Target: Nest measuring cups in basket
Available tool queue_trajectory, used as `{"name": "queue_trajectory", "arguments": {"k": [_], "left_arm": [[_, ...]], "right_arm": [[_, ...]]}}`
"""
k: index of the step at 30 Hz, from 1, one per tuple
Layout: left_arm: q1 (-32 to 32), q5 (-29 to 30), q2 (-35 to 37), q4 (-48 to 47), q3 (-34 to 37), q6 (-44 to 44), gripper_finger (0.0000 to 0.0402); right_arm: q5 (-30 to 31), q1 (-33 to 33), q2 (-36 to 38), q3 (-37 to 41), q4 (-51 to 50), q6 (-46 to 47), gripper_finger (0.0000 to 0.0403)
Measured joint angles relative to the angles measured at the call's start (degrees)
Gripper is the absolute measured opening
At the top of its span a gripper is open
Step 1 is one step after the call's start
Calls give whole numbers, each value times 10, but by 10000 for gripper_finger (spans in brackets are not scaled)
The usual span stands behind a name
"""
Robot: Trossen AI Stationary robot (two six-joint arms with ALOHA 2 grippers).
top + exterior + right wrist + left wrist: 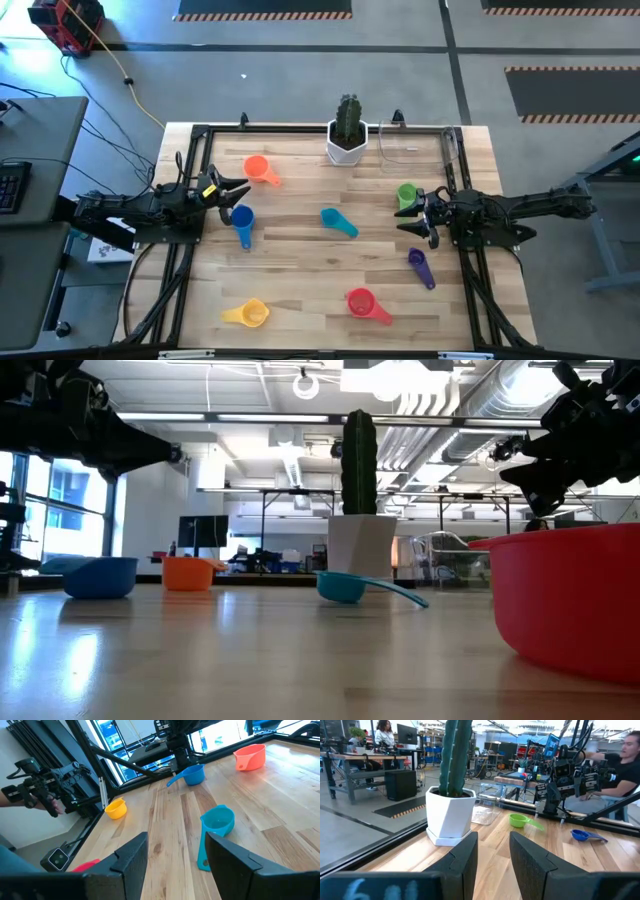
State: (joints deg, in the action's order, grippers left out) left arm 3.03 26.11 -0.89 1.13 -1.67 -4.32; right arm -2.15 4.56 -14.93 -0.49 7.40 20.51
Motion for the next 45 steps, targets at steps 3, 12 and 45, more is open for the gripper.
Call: {"name": "queue_trajectory", "arguments": {"k": [3, 12, 45], "left_arm": [[0, 0, 0, 0, 0, 0, 104], [0, 10, 0, 0, 0, 0, 104], [0, 52, 0, 2, 0, -92, 104]], "right_arm": [[0, 0, 0, 0, 0, 0, 188], [0, 0, 0, 0, 0, 0, 188], [0, 0, 0, 0, 0, 0, 188]]}}
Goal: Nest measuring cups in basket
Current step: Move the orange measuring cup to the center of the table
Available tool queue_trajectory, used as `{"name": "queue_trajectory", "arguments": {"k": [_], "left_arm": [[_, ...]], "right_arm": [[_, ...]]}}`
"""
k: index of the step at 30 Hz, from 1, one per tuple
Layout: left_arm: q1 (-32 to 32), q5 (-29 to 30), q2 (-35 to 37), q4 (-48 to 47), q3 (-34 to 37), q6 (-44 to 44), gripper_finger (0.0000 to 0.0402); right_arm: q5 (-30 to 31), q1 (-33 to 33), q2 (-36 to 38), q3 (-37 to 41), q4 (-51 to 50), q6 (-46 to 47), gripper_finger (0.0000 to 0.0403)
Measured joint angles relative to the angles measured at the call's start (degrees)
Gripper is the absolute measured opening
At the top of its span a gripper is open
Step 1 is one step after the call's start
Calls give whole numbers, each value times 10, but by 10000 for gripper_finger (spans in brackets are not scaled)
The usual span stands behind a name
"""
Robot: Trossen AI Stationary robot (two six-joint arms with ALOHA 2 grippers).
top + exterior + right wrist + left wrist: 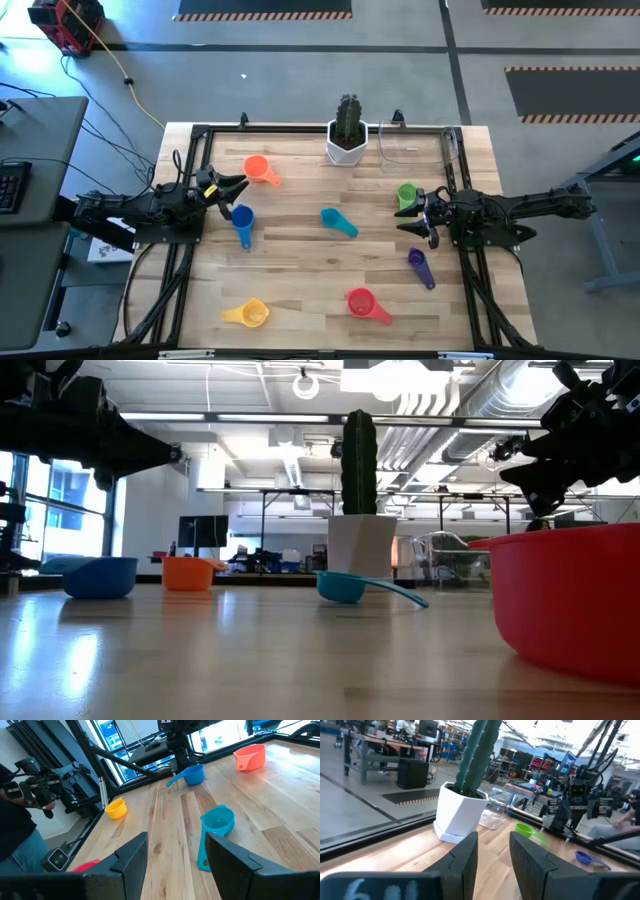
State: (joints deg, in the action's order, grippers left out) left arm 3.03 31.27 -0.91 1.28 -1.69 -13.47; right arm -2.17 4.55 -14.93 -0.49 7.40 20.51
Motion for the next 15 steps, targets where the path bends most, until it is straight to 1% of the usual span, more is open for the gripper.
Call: {"name": "queue_trajectory", "arguments": {"k": [5, 9, 12, 15], "left_arm": [[0, 27, -1, 0, 0, 1, 104], [0, 29, -7, 1, 0, 19, 105], [0, 30, -19, 0, 0, 35, 111], [0, 40, -31, 1, 0, 31, 123]], "right_arm": [[0, 0, 0, 0, 0, 0, 188], [0, 0, 0, 0, 0, 0, 188], [0, 0, 0, 0, 0, 0, 188], [0, 0, 0, 0, 0, 0, 188]]}}
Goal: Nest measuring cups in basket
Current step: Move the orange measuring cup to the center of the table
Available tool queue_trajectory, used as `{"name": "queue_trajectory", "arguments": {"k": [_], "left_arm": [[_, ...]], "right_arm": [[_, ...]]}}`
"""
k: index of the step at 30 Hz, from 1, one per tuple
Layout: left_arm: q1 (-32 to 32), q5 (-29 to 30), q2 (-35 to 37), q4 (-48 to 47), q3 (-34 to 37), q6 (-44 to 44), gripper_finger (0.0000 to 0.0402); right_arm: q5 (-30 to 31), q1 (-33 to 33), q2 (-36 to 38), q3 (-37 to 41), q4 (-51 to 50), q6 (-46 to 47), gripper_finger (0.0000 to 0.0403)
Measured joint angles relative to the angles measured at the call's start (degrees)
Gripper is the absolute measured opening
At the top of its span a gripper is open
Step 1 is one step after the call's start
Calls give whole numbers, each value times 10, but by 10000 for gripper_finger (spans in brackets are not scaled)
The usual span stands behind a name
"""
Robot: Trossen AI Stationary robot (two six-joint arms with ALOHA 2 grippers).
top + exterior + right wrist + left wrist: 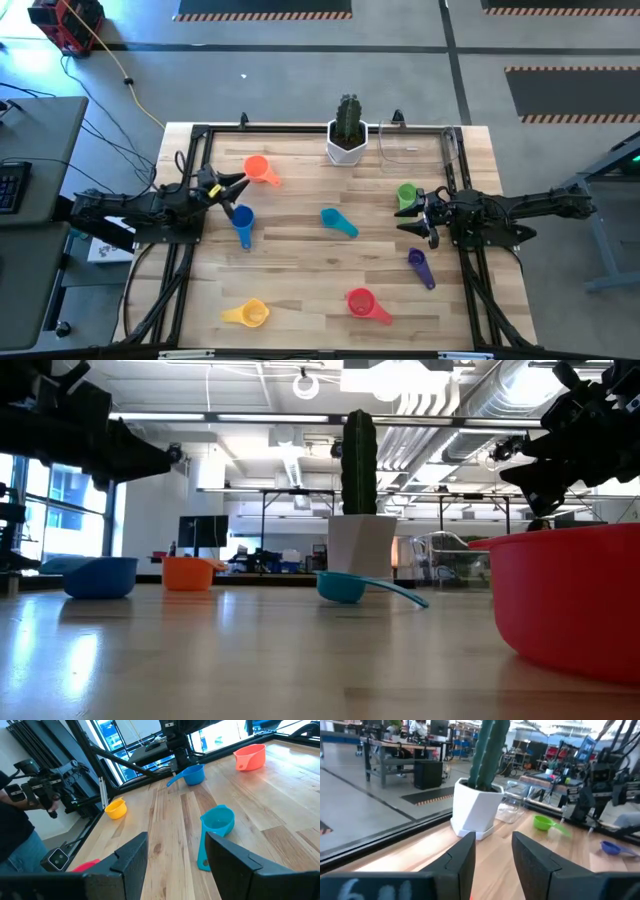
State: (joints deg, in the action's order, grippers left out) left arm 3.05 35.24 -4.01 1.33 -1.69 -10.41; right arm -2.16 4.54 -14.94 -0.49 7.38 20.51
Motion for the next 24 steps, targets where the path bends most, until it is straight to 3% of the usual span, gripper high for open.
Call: {"name": "queue_trajectory", "arguments": {"k": [6, 15, 20, 24], "left_arm": [[0, 4, -3, 31, 0, -31, 132], [0, -5, -17, 63, -77, 134, 129], [0, -13, -70, 9, -159, 220, 129], [0, -17, -144, -103, -229, 240, 129]], "right_arm": [[0, 0, 0, 0, 0, 0, 188], [0, 0, 0, 0, 0, 0, 188], [0, 0, 0, 0, 0, 0, 188], [0, 0, 0, 0, 0, 0, 188]]}}
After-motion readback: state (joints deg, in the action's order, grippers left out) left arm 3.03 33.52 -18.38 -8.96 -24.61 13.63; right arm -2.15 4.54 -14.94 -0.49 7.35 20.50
